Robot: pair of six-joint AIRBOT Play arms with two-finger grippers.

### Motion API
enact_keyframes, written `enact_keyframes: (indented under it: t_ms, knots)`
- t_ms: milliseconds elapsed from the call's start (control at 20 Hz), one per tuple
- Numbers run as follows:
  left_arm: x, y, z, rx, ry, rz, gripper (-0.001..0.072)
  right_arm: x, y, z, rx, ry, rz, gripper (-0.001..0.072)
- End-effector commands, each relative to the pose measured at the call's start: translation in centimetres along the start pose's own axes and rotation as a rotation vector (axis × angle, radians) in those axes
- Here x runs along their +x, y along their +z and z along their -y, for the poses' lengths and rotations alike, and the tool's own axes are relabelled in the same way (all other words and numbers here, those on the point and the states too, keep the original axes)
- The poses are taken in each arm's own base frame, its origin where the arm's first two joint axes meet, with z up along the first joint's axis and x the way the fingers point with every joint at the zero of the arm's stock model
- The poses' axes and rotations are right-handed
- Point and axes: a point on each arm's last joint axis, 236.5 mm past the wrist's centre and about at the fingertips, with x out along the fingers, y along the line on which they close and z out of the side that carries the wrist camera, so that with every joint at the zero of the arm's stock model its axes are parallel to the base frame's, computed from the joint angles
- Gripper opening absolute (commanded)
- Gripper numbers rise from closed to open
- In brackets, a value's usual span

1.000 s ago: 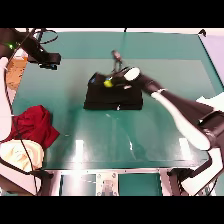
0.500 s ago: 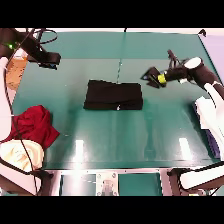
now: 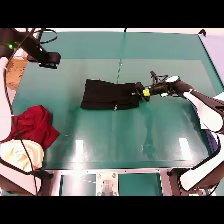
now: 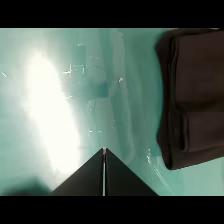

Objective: Fold the shirts.

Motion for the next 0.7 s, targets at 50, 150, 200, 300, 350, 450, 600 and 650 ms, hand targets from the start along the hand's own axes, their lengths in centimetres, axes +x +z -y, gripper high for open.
enact_keyframes:
  t_ms: [50, 150, 200, 300, 350, 450, 600, 650]
  knots:
    - [0.0, -0.2, 0.0, -0.001, -0.002, -0.010, 0.0021, -3.6, 2.4, -8.6, -0.122, 0.141, 0.054, 0.0015]
    - [0.0, -0.2, 0.0, -0.001, -0.002, -0.010, 0.0021, -10.5, 5.2, -11.7, -0.178, 0.142, 0.177, 0.0014]
    - [0.0, -0.3, 0.0, -0.001, -0.002, -0.010, 0.0021, -14.7, 6.3, -12.5, -0.195, 0.120, 0.245, 0.0014]
    - [0.0, -0.4, 0.0, 0.000, -0.002, -0.014, 0.0021, -23.1, 7.8, -12.5, -0.198, 0.056, 0.379, 0.0014]
    - [0.0, -0.3, 0.0, 0.000, -0.002, -0.014, 0.0021, -27.1, 8.2, -11.8, -0.187, 0.016, 0.442, 0.0014]
    - [0.0, -0.3, 0.0, 0.000, -0.002, -0.014, 0.0021, -35.0, 8.6, -9.3, -0.144, -0.073, 0.566, 0.0014]
    - [0.0, -0.3, 0.0, -0.001, -0.002, -0.013, 0.0021, -45.3, 7.9, -3.5, -0.034, -0.188, 0.715, 0.0014]
    - [0.0, -0.3, 0.0, -0.001, -0.002, -0.013, 0.0021, -48.1, 7.3, -1.3, 0.021, -0.218, 0.755, 0.0014]
